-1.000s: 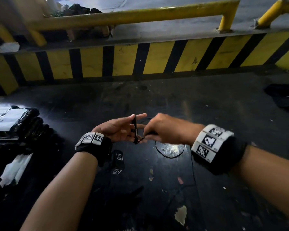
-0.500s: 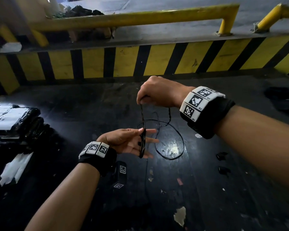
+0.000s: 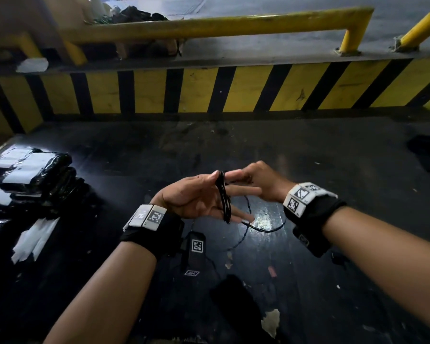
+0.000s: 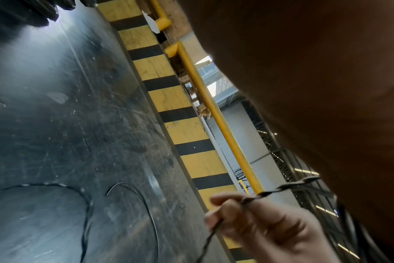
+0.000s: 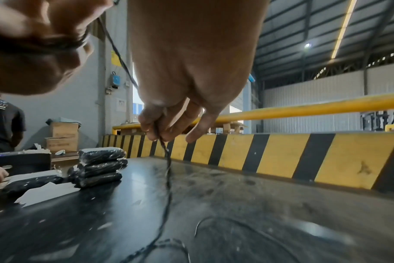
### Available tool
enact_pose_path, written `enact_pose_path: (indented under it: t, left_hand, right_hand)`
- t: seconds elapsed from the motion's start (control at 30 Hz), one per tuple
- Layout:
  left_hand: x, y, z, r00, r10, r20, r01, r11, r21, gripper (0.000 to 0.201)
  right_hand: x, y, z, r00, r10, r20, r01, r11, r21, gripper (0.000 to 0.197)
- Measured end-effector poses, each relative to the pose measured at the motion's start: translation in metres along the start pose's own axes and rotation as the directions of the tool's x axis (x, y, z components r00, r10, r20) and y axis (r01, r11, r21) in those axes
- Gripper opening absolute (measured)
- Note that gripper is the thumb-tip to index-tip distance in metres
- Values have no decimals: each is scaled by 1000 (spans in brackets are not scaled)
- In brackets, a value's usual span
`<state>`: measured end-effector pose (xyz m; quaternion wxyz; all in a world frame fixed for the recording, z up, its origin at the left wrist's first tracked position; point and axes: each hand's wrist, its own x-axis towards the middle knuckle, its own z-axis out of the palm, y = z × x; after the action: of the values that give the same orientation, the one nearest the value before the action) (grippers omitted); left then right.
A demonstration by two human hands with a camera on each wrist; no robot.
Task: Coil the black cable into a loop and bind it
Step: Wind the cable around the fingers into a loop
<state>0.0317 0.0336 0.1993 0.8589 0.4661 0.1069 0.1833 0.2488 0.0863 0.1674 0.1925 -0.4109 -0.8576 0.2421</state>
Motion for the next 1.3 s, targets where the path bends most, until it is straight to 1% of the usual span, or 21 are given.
enact_pose_path:
  t: [0.07, 0.1, 0.13, 0.2, 0.3, 0.4, 0.47, 0.57, 0.67, 0.77, 0.87, 0.93, 1.03, 1.13, 1.2, 1.23, 1.3]
  left_hand:
    - [2, 5, 2, 999, 41, -21, -41, 999, -7, 40]
    - [4, 7, 1, 998, 60, -37, -60, 998, -2, 40]
    - [5, 9, 0, 996, 76, -53, -75, 997, 12, 40]
    - [7, 12, -5, 993, 94, -66, -92, 995, 39, 42]
    - [7, 15, -18, 991, 75, -108, -69, 996, 57, 44]
    - [7, 12, -28, 989, 67, -135, -62, 997, 44, 45]
    - [7, 10, -34, 982, 79, -169, -73, 997, 39, 45]
    - [6, 8, -43, 959, 81, -273, -67, 996, 60, 49]
    - [3, 3, -50, 921, 61, -384, -36, 997, 73, 58]
    - [1, -2, -55, 890, 21, -456, 4, 998, 55, 68]
    - [0, -8, -54, 872, -46, -488, 79, 996, 48, 69]
    - [-2, -11, -53, 858, -70, -509, 106, 993, 42, 67]
    - [-1, -14, -49, 838, -51, -544, 75, 997, 23, 67]
    - [5, -16, -43, 820, -38, -571, 87, 994, 59, 48]
    - [8, -17, -40, 818, -47, -573, 118, 989, 87, 41]
    - [8, -18, -38, 824, -50, -564, 130, 986, 102, 48]
    - [8, -20, -34, 838, -96, -538, 168, 982, 86, 69]
  right_hand:
    - [-14, 2, 24, 1000, -2, -16, 3, 997, 79, 14]
    - [-21, 0, 34, 1000, 20, -3, -19, 994, 110, 20]
    - [-26, 0, 44, 999, 27, 30, -31, 993, 114, 26]
    - [-35, 0, 59, 995, 29, 98, -36, 996, 78, 20]
    - [-47, -3, 64, 984, 73, 163, -91, 990, 108, 17]
    - [-50, -9, 63, 979, 42, 200, -63, 993, 101, 18]
    - [-51, -15, 59, 976, 22, 217, -39, 996, 75, 19]
    - [-52, -23, 52, 973, -8, 229, 3, 1000, 22, 20]
    - [-51, -30, 45, 972, -14, 233, 28, 998, -54, 24]
    - [-49, -40, 35, 969, -29, 244, 67, 987, -148, 26]
    - [-48, -52, 13, 967, -57, 249, 106, 977, -187, 20]
    - [-45, -60, -2, 964, -85, 252, 136, 972, -192, 19]
    - [-36, -73, -22, 951, -39, 308, 116, 965, -233, 20]
    - [-25, -86, -38, 939, -1, 343, 116, 942, -315, 19]
    - [-19, -98, -52, 937, 8, 348, 112, 940, -324, 21]
    - [-17, -104, -59, 939, 3, 344, 113, 942, -317, 20]
    - [-10, -110, -72, 947, -35, 320, 152, 925, -348, 20]
